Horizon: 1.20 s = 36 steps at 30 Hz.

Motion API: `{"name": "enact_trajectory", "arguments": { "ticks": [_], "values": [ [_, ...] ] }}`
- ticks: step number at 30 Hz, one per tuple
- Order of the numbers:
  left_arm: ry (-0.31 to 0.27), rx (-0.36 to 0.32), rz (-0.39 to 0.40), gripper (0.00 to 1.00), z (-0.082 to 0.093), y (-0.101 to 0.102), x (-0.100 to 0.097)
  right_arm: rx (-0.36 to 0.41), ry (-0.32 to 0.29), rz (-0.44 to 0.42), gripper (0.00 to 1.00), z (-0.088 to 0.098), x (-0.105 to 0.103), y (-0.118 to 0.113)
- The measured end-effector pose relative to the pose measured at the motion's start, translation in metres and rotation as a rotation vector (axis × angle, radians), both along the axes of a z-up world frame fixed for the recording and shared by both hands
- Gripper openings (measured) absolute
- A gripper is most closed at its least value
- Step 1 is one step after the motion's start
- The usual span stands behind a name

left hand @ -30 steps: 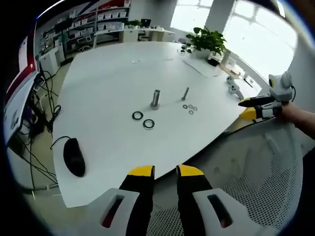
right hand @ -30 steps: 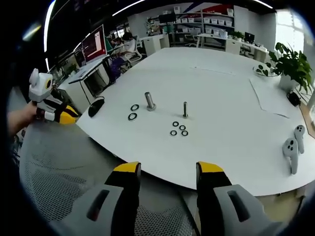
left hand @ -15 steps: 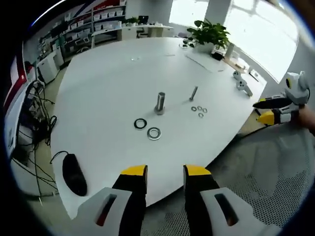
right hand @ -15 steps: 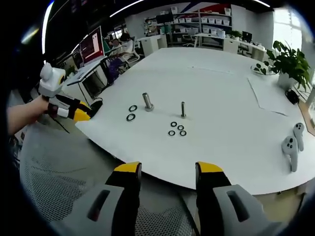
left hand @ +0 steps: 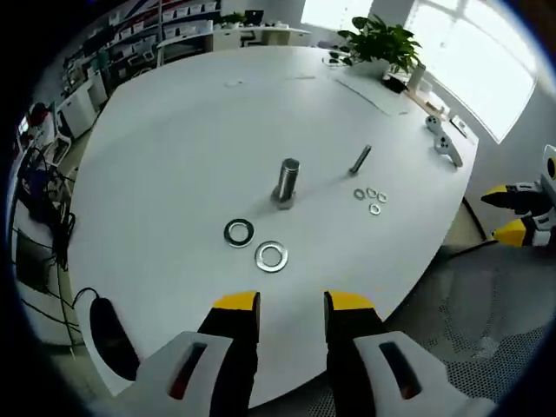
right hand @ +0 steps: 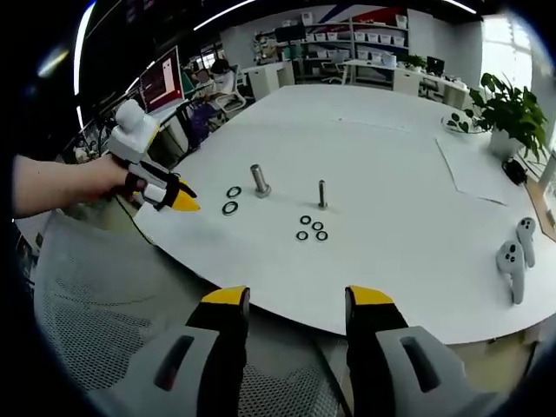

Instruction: Place the washer onto the threaded stud by aligning its center hole with the stud, sliding it down to the base, and recovering from edge contact or off-axis alignment until the washer reaches the visible bottom stop.

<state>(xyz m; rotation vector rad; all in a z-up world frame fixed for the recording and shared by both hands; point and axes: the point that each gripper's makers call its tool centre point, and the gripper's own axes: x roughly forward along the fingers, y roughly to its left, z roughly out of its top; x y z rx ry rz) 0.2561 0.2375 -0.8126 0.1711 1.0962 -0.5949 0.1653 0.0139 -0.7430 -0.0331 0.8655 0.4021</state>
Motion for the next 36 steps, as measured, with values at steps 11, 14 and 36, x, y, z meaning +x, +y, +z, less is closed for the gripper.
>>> {"name": "enact_trajectory", "arguments": {
  "ticks": [11, 14, 36],
  "values": [
    [0.051, 0.102, -0.041, 0.29, -0.033, 0.004, 0.016, -0.008, -0.006, -0.003, 0.47, -0.001, 0.001, -0.002],
    [0.084, 0.096, -0.032, 0.29, -0.037, 0.0, 0.015, -0.002, -0.003, 0.0, 0.46, 0.0, 0.001, -0.001],
    [0.083, 0.175, -0.097, 0.31, -0.052, -0.011, 0.041, -0.006, 0.002, 0.0, 0.45, -0.001, -0.001, -0.001]
  ]
}}
